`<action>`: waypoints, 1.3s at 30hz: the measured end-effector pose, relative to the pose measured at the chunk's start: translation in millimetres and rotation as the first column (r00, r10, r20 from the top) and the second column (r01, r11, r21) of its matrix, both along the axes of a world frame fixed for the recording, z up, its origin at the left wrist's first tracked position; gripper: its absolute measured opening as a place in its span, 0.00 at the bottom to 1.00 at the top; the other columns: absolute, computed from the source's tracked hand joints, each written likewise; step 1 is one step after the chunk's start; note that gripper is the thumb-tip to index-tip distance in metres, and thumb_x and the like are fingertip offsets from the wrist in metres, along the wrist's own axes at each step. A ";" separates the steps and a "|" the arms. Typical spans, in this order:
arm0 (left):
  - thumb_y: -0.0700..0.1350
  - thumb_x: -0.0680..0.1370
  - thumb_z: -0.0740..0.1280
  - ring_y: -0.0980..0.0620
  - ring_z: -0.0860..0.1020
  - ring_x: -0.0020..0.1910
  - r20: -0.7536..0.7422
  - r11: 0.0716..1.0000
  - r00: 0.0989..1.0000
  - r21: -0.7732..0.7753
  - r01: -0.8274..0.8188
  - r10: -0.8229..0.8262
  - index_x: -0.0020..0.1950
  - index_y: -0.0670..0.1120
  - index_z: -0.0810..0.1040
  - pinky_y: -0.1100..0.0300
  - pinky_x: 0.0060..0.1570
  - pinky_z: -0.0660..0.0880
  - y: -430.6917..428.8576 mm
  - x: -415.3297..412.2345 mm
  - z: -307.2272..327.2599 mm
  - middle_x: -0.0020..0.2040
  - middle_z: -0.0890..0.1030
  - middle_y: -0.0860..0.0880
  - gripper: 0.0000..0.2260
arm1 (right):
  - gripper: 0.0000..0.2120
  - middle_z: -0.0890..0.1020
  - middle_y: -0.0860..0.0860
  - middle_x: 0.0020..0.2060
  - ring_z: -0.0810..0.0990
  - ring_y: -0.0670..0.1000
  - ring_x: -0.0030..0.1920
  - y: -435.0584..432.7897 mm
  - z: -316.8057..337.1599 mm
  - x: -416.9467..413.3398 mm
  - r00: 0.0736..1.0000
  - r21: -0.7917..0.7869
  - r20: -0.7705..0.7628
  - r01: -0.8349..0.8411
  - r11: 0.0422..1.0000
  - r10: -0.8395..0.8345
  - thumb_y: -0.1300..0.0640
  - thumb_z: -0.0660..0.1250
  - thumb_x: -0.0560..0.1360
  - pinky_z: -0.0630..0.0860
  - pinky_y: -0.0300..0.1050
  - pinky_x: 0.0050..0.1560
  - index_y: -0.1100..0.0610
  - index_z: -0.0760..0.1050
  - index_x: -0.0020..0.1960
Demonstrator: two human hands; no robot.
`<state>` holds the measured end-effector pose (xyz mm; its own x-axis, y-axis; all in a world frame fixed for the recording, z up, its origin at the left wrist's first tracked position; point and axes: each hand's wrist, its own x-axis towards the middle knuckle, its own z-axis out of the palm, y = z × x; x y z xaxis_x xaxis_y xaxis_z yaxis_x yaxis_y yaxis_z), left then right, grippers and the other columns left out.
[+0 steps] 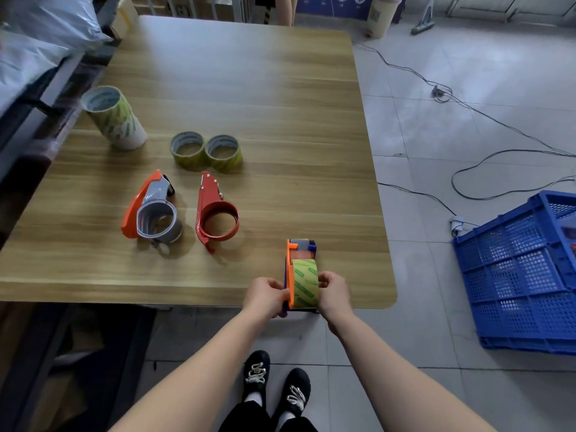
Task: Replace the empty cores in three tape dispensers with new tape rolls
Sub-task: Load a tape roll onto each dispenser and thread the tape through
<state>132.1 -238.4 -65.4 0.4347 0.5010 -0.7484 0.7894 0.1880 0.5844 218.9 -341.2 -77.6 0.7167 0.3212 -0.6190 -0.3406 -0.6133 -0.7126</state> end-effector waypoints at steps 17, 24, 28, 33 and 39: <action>0.47 0.77 0.62 0.55 0.78 0.22 -0.128 0.929 0.959 0.241 0.279 -0.255 0.43 0.47 0.71 0.61 0.28 0.71 13.6 2.0 -5.8 0.32 0.83 0.48 0.05 | 0.05 0.80 0.57 0.48 0.80 0.61 0.48 15.6 -0.9 4.4 0.964 -0.326 0.119 -0.190 0.926 0.239 0.60 0.65 0.72 0.80 0.57 0.47 0.57 0.72 0.47; 0.54 0.78 0.61 0.50 0.78 0.35 -0.354 0.805 0.860 0.342 0.484 -0.367 0.43 0.48 0.73 0.59 0.32 0.71 11.3 1.0 -0.2 0.38 0.80 0.51 0.10 | 0.11 0.84 0.54 0.44 0.84 0.56 0.45 13.7 -2.4 3.2 0.804 -0.602 0.083 -0.431 0.672 0.589 0.67 0.61 0.73 0.81 0.50 0.47 0.53 0.76 0.48; 0.52 0.77 0.64 0.49 0.76 0.41 -0.263 0.824 0.898 0.369 0.430 -0.352 0.45 0.49 0.74 0.57 0.36 0.72 12.7 0.2 -2.3 0.42 0.78 0.50 0.07 | 0.08 0.84 0.54 0.41 0.84 0.54 0.41 13.0 1.9 4.6 0.866 -0.520 0.059 -0.397 0.756 0.496 0.67 0.62 0.74 0.80 0.46 0.40 0.55 0.75 0.47; 0.39 0.75 0.65 0.53 0.77 0.47 0.088 0.908 0.953 0.340 0.244 -0.289 0.62 0.51 0.74 0.63 0.37 0.72 14.3 -7.1 -2.7 0.52 0.79 0.51 0.17 | 0.08 0.82 0.53 0.37 0.82 0.53 0.35 7.6 10.4 11.6 0.953 -0.239 -0.003 -0.296 0.925 0.304 0.54 0.67 0.70 0.80 0.49 0.38 0.53 0.70 0.46; 0.33 0.71 0.60 0.52 0.78 0.53 0.204 0.900 0.899 0.294 0.321 -0.387 0.68 0.64 0.66 0.53 0.51 0.79 11.0 -14.8 9.1 0.56 0.79 0.51 0.33 | 0.13 0.83 0.49 0.44 0.82 0.51 0.44 10.3 11.9 13.9 0.936 -0.160 0.135 -0.305 0.939 0.326 0.56 0.70 0.69 0.82 0.52 0.44 0.46 0.74 0.51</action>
